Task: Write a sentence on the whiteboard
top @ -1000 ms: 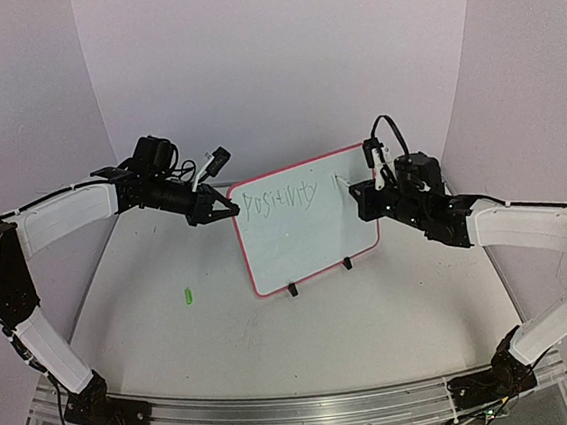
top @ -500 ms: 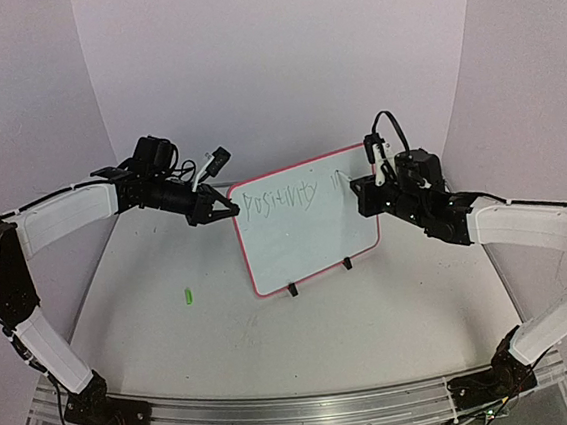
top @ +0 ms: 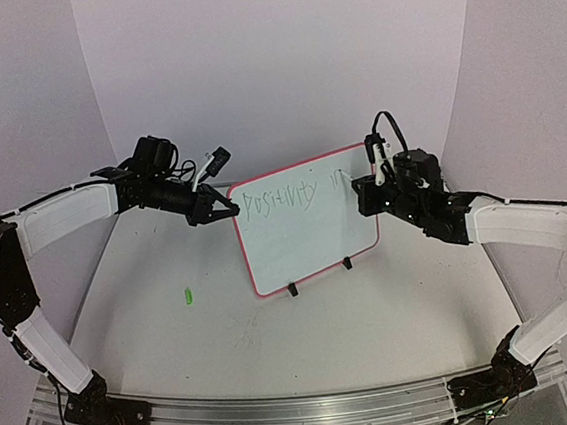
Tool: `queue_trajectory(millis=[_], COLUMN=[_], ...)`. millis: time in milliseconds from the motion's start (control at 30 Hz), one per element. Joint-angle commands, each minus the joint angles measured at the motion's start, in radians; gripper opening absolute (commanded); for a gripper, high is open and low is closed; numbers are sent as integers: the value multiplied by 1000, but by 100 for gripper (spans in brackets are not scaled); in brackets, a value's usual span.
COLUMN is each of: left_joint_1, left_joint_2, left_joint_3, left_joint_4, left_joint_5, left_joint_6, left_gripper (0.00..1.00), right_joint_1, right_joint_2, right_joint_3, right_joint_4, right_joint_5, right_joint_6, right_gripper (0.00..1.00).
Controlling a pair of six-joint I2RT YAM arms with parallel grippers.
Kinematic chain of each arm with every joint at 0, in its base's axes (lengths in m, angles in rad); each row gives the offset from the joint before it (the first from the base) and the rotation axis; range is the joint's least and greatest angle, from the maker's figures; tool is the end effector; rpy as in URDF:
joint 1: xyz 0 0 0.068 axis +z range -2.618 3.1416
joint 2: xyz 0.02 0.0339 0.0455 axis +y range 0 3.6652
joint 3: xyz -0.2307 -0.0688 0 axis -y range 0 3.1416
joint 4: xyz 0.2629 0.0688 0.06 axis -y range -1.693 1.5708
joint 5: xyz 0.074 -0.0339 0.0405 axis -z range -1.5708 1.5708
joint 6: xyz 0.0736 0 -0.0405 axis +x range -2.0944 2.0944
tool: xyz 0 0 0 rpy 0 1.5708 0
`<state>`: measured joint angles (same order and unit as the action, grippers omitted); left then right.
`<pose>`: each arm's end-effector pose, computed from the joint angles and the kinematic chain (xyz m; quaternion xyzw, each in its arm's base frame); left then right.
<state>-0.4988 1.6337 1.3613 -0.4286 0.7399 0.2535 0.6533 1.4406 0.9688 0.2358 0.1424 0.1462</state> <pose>0.3292 -0.2359 0.2480 0.4523 0.7305 -0.3735 0.3497 0.3194 0.2314 0.2419 -0.1539 0.7694 0.1888 0.5904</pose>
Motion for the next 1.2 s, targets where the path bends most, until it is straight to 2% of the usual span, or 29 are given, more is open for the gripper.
queue_trajectory(millis=[0, 867, 1000, 1167], left_joint_1=[-18, -18, -18, -18], left_joint_2=[-1, 2, 1, -6], left_joint_3=[9, 9, 7, -1], left_joint_4=[-76, -76, -76, -74], left_joint_5=[-51, -51, -72, -83], left_joint_6=[37, 36, 32, 28], left_gripper=[0, 0, 0, 0], right_joint_1=[3, 4, 5, 9], right_joint_2=[14, -4, -75, -238], right_joint_3=[18, -64, -81, -152], right_joint_4=[-1, -3, -9, -20], right_joint_5=[22, 2, -1, -51], right_joint_6=[11, 60, 70, 82], right_gripper=[0, 0, 0, 0])
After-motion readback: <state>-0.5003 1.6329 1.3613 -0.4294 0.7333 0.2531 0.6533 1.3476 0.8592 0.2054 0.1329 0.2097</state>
